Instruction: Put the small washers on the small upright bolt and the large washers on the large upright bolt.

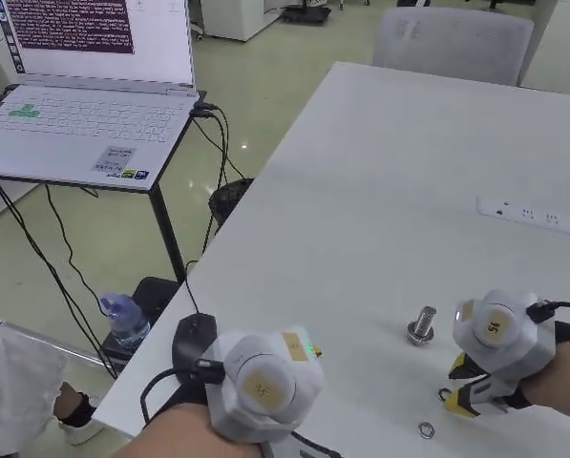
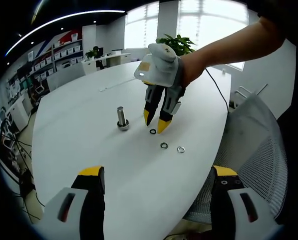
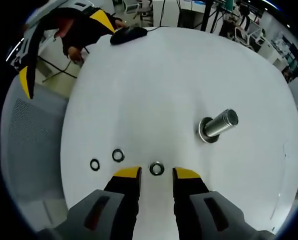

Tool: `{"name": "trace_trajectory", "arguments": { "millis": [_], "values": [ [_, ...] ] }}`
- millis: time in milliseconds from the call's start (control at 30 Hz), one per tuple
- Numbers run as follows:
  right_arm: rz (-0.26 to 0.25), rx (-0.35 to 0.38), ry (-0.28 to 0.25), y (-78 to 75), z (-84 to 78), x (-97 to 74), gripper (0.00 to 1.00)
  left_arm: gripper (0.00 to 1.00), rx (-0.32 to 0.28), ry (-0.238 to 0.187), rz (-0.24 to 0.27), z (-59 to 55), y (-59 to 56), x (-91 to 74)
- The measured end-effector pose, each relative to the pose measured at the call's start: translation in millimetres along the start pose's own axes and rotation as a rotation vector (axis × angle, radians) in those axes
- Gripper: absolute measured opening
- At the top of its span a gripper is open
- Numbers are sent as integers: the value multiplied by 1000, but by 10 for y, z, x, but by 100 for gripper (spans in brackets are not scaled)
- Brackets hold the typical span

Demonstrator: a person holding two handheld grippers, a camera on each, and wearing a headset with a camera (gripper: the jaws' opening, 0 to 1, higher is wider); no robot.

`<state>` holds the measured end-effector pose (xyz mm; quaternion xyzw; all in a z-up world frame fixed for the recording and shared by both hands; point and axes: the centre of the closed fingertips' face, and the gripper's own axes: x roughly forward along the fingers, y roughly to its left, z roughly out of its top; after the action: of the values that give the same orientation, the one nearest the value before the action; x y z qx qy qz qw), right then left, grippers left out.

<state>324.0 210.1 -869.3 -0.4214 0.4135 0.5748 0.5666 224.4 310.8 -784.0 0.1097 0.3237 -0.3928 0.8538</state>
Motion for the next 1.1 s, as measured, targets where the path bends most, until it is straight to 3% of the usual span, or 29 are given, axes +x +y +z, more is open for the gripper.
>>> {"name": "trace_trajectory", "arguments": {
  "millis": [200,367,633,1100],
  "values": [
    [-6,-8,12,3,-14,36,26,90,2,2,15,-20,20,-20],
    [-8,-20,38,14,-77,74,25,99,-13,3,25,-44,26,-21],
    [-10,-1,12,10,-50,69,23,99,-5,25,31,-64,35,-21],
    [-10,-17,29,19,-63,61,15,93,-10,29,20,-71,-14,-4]
  ]
}}
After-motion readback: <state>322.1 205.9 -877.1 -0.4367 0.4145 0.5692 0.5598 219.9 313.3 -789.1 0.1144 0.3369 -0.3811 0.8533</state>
